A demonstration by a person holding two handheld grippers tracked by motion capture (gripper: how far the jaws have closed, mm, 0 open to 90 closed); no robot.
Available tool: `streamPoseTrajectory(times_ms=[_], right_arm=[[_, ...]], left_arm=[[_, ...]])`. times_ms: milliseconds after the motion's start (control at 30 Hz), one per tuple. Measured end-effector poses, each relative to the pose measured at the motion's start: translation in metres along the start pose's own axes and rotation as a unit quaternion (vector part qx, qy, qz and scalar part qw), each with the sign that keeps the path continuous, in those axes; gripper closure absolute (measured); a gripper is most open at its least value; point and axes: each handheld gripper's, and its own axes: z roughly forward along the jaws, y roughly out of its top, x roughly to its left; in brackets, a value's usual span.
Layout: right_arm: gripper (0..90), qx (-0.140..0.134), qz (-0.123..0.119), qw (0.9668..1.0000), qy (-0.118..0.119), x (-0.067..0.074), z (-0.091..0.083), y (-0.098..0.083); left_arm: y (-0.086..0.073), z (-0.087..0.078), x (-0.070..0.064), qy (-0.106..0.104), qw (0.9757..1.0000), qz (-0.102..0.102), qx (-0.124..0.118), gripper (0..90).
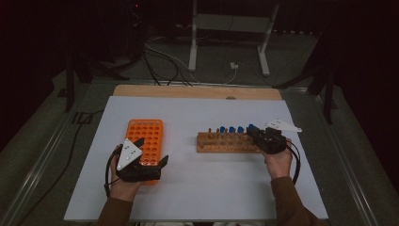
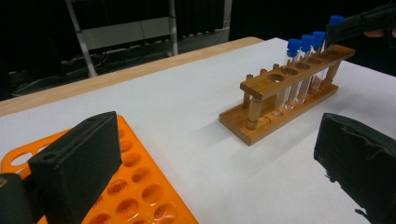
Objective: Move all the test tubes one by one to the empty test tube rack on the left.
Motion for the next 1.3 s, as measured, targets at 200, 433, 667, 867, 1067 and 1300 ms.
streamPoseTrajectory(times_ms=[200, 433, 667, 867, 1067, 1300], right_arm=[[76.9, -0.01, -0.003, 0.9999, -0.001, 0.001, -0.005, 0.005], [77.0, -0.024, -0.005, 0.9997, 0.0, 0.002, -0.014, 0.012], [77.0, -0.035, -0.017, 0.9992, 0.0, 0.006, -0.024, 0.022], [77.0, -0.045, -0.029, 0.9986, 0.003, 0.012, -0.035, 0.03], [77.1, -0.052, -0.039, 0.9978, 0.01, 0.017, -0.046, 0.035], [77.0, -0.051, -0.043, 0.9972, 0.034, 0.03, -0.046, 0.033]], left_arm=[[-0.001, 0.001, 0.0, -0.002, 1.0, -0.001, 0.003, 1.4], [-0.001, 0.002, -0.001, -0.004, 1.0, -0.004, 0.005, 1.4], [-0.001, 0.003, -0.001, -0.006, 0.9999, -0.005, 0.007, 1.4], [0.001, 0.003, -0.003, -0.01, 0.9999, -0.004, 0.006, 1.4], [0.004, 0.006, -0.007, -0.017, 0.9998, -0.003, 0.006, 1.4], [0.007, 0.01, -0.012, -0.027, 0.9996, 0.0, 0.005, 2.0]])
